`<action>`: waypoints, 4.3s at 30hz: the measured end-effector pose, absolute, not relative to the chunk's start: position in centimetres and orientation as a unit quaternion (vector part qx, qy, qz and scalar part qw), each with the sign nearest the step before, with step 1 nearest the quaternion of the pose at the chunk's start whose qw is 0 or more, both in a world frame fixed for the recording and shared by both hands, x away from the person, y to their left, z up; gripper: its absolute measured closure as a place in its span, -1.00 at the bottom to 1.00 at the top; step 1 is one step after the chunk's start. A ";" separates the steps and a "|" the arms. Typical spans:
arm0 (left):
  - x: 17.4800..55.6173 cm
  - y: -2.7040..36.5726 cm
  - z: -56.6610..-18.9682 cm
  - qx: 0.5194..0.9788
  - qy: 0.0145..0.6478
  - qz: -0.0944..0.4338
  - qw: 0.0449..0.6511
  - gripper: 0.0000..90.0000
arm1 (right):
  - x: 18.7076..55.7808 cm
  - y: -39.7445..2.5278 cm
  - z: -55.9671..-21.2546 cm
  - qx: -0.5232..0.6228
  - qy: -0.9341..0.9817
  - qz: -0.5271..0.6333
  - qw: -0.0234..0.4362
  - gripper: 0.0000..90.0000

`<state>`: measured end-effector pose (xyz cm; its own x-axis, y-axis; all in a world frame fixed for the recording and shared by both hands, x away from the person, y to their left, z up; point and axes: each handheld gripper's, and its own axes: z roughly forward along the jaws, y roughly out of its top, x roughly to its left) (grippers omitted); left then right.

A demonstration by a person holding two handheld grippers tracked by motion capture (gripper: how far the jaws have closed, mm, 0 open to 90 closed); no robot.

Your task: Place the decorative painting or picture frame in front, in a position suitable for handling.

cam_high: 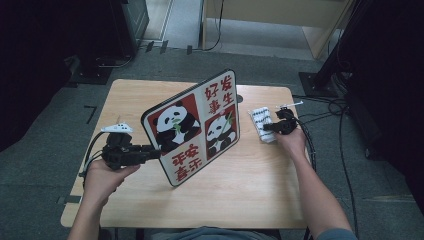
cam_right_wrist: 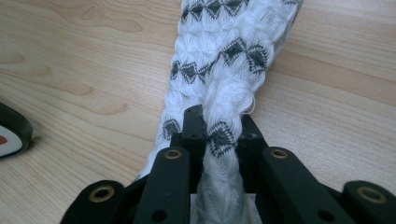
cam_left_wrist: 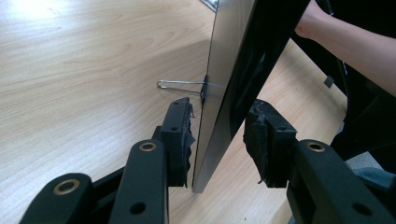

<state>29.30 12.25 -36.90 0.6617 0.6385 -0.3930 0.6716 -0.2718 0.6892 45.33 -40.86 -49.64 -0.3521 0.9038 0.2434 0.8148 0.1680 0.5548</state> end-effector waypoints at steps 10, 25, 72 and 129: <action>29.5 12.3 -36.5 0.791 0.414 -0.016 0.451 0.40 | 44.6 -40.6 -47.7 0.531 0.779 0.321 0.086 0.80; 29.7 12.0 -36.4 0.784 0.414 -0.014 0.462 0.40 | 43.7 -39.3 -45.4 0.513 0.782 0.343 0.089 0.75; 30.5 11.6 -36.8 0.764 0.413 -0.023 0.495 0.68 | 44.2 -33.0 -32.2 0.416 0.810 0.403 0.091 0.77; 30.6 12.0 -37.1 0.762 0.399 -0.030 0.508 0.70 | 42.8 -27.1 -26.3 0.309 0.841 0.433 0.098 0.79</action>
